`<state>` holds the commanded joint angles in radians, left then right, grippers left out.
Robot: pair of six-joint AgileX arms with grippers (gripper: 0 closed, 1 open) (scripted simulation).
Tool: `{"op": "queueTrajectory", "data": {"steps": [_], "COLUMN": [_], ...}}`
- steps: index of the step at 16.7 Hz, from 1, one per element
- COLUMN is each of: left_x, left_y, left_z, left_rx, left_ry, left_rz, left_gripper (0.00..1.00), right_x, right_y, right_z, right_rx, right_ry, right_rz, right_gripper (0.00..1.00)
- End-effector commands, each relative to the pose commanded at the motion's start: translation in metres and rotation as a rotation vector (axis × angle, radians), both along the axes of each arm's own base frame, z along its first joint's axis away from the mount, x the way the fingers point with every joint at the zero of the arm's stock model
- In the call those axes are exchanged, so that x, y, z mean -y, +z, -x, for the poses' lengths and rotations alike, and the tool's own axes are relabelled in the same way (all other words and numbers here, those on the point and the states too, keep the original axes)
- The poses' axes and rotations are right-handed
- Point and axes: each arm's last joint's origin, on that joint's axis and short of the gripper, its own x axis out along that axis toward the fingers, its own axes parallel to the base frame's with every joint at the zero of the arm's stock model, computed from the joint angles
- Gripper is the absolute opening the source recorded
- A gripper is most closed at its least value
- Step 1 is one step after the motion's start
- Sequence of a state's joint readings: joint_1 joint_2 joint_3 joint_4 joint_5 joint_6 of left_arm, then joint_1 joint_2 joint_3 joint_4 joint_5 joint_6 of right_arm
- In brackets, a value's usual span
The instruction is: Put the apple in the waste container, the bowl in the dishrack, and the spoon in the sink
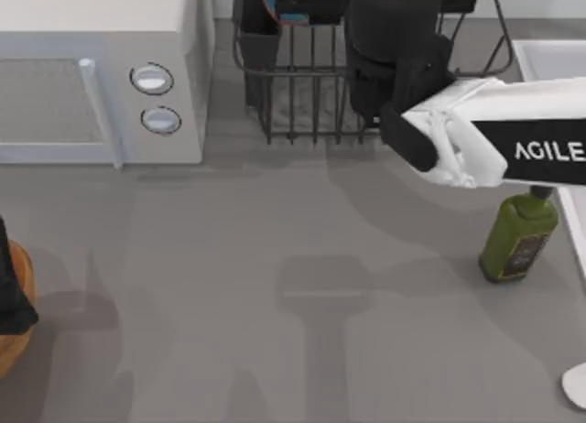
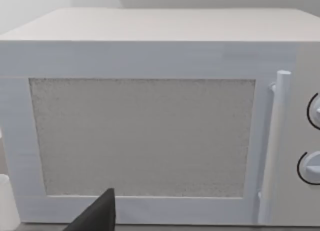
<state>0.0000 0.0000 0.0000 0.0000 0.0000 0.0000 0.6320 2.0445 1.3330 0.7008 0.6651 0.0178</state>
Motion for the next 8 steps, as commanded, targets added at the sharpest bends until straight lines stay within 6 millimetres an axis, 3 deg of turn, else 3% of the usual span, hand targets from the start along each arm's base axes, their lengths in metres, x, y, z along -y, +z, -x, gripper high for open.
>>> {"op": "queueTrajectory", "data": {"steps": [3,8], "left_x": [0.0,0.0], "left_y": [0.0,0.0], "left_z": [0.0,0.0], "left_rx": [0.0,0.0], "left_ry": [0.0,0.0], "left_rz": [0.0,0.0], "left_gripper": [1.0,1.0], "right_x": [0.0,0.0], "right_y": [0.0,0.0], "right_z": [0.0,0.0], "right_rx": [0.0,0.0], "right_ry": [0.0,0.0], "right_rz": [0.0,0.0], "right_gripper": [0.98,1.0]}}
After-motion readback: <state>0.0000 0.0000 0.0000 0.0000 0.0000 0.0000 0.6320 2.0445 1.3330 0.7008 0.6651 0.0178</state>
